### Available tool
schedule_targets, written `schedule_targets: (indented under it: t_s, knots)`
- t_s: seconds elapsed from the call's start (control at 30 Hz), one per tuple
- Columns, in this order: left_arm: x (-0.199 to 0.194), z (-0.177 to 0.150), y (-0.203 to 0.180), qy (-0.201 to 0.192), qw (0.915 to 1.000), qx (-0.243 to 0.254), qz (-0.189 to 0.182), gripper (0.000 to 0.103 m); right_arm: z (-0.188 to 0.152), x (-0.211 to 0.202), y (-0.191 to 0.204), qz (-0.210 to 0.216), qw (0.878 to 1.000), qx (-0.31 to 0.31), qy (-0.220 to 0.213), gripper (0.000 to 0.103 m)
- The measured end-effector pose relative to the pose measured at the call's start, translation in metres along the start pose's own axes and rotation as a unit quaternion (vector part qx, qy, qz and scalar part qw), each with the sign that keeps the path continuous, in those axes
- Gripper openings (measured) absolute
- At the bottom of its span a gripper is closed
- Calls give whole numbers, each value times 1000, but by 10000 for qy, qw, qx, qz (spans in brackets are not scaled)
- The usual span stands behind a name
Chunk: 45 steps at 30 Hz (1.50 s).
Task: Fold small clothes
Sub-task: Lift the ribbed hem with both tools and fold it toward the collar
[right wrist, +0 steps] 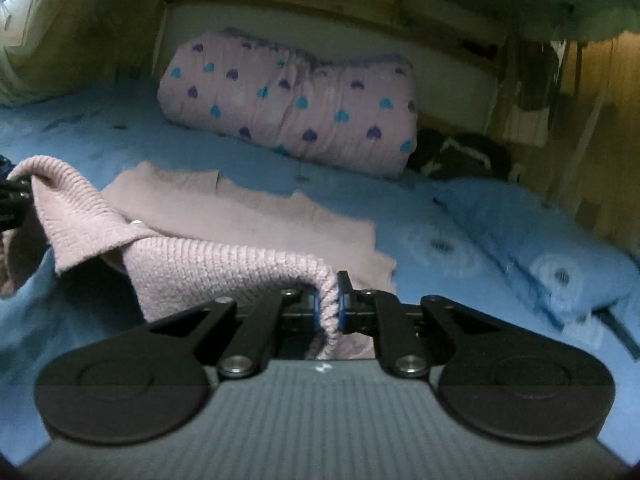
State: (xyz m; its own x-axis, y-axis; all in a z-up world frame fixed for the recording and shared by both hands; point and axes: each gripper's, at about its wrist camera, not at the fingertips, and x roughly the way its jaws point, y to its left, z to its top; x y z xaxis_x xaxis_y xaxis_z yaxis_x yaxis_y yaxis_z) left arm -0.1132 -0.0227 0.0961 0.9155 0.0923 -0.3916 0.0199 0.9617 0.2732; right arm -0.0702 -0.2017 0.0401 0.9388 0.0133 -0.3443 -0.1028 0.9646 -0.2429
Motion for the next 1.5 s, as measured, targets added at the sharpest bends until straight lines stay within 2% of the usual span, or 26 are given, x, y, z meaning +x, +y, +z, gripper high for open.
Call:
schedule_targets:
  t_s: [0.13,0.37,0.6,0.87,1.07,1.13,1.23,1.33,1.37,1.43,1.5]
  knots:
    - [14,26,10,-98,9999,-91,-11,14,21,8,-2,-100,9994,-159,-293,11]
    - [50,71,19,-385,9991,55,186,14,57,38,-6,-281,9965,-411,-676,11]
    - [113,98,18,-404,9980,277,395,14,80,86,-4,-436,9935,-656,-819,11]
    - [221,90,12,51,9979,444,459,14,81,171,8,-476,9916,-1022,-628,11]
    - [304,62,9,816,9957,335,298,15,63,243,22,-333,9902,-1334,-225,11]
    - [324,52,10,1055,9940,134,240,15,56,262,25,-239,9898,-1406,-34,11]
    - [336,45,8,1056,9941,110,227,16,44,284,28,-119,9898,-1394,281,11]
    - [337,47,4,1100,9933,273,232,21,38,297,26,73,9909,-1210,580,12]
    - [337,48,5,1128,9930,270,237,26,38,299,25,111,9914,-1146,621,13]
    - [332,53,10,1153,9930,175,190,40,42,299,22,184,9922,-1020,692,13]
    - [318,59,17,1119,9936,85,128,62,47,297,17,282,9930,-881,731,14]
